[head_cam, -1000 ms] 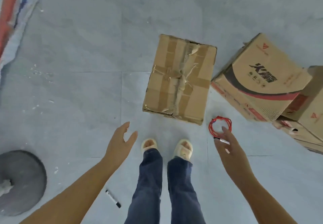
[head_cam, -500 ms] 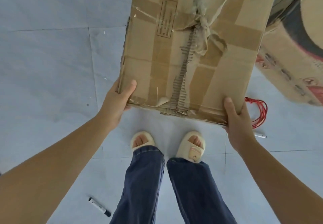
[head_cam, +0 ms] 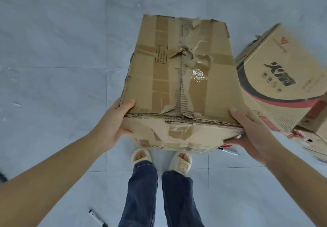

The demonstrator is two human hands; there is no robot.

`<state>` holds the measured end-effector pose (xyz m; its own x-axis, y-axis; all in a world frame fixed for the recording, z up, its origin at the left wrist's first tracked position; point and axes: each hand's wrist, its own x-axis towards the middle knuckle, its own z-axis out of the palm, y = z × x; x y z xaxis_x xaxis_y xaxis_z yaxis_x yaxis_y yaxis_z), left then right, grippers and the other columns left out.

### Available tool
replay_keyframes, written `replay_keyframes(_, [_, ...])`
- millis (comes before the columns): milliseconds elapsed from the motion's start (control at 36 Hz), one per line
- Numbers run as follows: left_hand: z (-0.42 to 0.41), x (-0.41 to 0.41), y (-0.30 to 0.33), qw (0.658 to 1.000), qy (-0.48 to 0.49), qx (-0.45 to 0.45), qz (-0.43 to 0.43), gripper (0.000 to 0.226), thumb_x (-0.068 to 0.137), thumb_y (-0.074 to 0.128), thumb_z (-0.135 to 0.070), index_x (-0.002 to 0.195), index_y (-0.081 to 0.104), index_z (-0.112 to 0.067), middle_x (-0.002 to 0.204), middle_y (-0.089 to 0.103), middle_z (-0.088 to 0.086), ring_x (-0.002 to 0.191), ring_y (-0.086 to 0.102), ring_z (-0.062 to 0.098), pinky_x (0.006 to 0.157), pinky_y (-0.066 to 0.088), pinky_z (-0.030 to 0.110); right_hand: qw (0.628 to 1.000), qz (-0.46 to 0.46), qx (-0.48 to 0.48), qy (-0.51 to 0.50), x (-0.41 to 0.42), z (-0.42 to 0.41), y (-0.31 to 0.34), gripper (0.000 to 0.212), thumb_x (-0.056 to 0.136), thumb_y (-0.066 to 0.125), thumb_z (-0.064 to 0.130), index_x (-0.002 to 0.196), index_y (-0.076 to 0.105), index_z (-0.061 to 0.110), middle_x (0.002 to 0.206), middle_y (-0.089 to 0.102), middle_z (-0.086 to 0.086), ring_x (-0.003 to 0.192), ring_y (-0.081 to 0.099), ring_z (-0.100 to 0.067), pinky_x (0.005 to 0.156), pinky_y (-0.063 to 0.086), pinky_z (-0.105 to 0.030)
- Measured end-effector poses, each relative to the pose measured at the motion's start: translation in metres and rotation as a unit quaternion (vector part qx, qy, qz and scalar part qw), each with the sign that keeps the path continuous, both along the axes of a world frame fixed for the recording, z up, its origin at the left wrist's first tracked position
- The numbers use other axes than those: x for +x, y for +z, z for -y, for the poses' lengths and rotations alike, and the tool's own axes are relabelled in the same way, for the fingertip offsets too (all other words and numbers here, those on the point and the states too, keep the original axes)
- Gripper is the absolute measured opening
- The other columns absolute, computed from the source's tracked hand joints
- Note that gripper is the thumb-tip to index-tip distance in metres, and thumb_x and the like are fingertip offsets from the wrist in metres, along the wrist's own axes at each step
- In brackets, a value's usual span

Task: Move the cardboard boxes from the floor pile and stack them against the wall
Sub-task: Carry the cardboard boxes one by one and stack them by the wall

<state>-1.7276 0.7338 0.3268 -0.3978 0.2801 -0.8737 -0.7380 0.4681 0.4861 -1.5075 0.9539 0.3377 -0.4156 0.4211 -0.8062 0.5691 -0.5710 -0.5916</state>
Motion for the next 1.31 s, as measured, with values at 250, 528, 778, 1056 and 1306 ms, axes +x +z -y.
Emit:
replay_keyframes(250, [0.006, 0.007, 0.207, 0.998, -0.052, 0.032, -0.027, 0.023, 0.094, 0.055, -0.035, 0.117, 0.053, -0.040, 0.120, 0.061, -0.012, 0.111, 0.058, 0.017, 0.091, 0.048, 0.055, 0.999, -0.011, 0.006, -0.047, 0.022, 0.023, 0.197, 0.046, 0.083, 0.061, 0.032, 0.128, 0.053, 0.027, 0.096, 0.073, 0.010, 0.081, 0.071, -0.011, 0.067, 0.058, -0.054])
replay_keyframes(528, [0.032, 0.072, 0.355, 0.991, -0.022, 0.088, -0.102, 0.027, 0.097, 0.050, -0.031, 0.123, 0.047, -0.038, 0.116, 0.058, -0.016, 0.104, 0.058, 0.011, 0.076, 0.053, 0.044, 0.993, -0.056, 0.095, -0.030, 0.070, 0.044, 0.349, 0.010, 0.090, 0.058, 0.031, 0.097, 0.059, 0.024, 0.089, 0.069, 0.004, 0.083, 0.065, -0.015, 0.050, 0.055, -0.033])
replay_keyframes(778, [0.055, 0.178, 0.422, 0.979, 0.090, 0.090, -0.161, 0.024, 0.096, 0.052, -0.032, 0.119, 0.054, -0.037, 0.109, 0.063, -0.016, 0.097, 0.060, 0.009, 0.083, 0.054, 0.050, 0.981, -0.112, 0.122, 0.101, 0.117, 0.017, 0.409, 0.026, 0.082, 0.063, 0.034, 0.100, 0.059, 0.016, 0.088, 0.070, -0.001, 0.077, 0.067, -0.016, 0.079, 0.051, -0.057])
replay_keyframes(1056, [0.094, 0.362, 0.455, 0.934, 0.287, 0.071, -0.199, 0.022, 0.094, 0.054, -0.030, 0.114, 0.059, -0.037, 0.097, 0.070, -0.017, 0.092, 0.063, 0.009, 0.065, 0.058, 0.046, 0.930, -0.146, 0.093, 0.324, 0.168, 0.009, 0.448, 0.019, 0.091, 0.057, 0.030, 0.108, 0.064, 0.023, 0.093, 0.073, 0.002, 0.080, 0.070, -0.014, 0.074, 0.055, -0.051])
replay_keyframes(1306, [0.160, 0.497, 0.459, 0.863, 0.453, 0.036, -0.220, 0.027, 0.094, 0.055, -0.029, 0.117, 0.060, -0.042, 0.103, 0.068, -0.023, 0.105, 0.058, 0.010, 0.070, 0.058, 0.048, 0.858, -0.148, 0.095, 0.482, 0.192, 0.085, 0.448, 0.020, 0.091, 0.060, 0.032, 0.108, 0.064, 0.022, 0.107, 0.066, -0.003, 0.093, 0.058, -0.019, 0.066, 0.056, -0.046])
